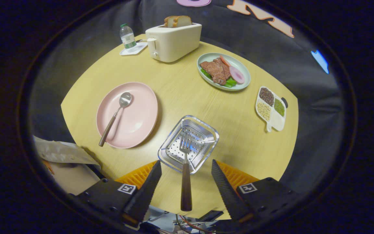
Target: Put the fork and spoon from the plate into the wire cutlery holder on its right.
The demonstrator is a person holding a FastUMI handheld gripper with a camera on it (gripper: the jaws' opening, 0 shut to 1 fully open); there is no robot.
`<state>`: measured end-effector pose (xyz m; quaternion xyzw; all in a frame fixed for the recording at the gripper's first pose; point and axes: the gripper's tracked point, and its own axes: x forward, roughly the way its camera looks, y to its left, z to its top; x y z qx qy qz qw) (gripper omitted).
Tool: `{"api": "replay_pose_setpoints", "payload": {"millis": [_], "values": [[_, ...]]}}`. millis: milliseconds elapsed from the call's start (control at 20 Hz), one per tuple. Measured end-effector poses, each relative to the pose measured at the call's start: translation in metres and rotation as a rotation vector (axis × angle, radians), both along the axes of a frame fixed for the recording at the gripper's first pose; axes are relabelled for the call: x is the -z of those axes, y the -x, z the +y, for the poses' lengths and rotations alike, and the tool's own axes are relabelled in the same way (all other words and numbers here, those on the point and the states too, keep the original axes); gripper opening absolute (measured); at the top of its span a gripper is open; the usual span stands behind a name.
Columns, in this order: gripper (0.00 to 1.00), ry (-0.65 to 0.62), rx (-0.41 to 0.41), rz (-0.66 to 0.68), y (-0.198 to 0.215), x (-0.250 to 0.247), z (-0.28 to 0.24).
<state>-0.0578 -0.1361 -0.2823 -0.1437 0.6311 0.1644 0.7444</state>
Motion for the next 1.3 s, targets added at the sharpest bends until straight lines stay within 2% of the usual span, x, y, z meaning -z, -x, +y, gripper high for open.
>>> {"api": "replay_pose_setpoints", "payload": {"millis": [300,600,950,1050,1300], "values": [[0.99,-0.07,0.096,-0.172,-0.009,-0.023,0.023],[1.0,-0.138,0.114,-0.41,-0.021,-0.048,0.069],[1.0,-0.241,0.208,-0.577,-0.023,-0.058,0.126],[1.0,-0.234,0.23,-0.613,-0.022,-0.055,0.135],[0.99,-0.249,0.234,-0.635,-0.014,-0.037,0.168]]}}
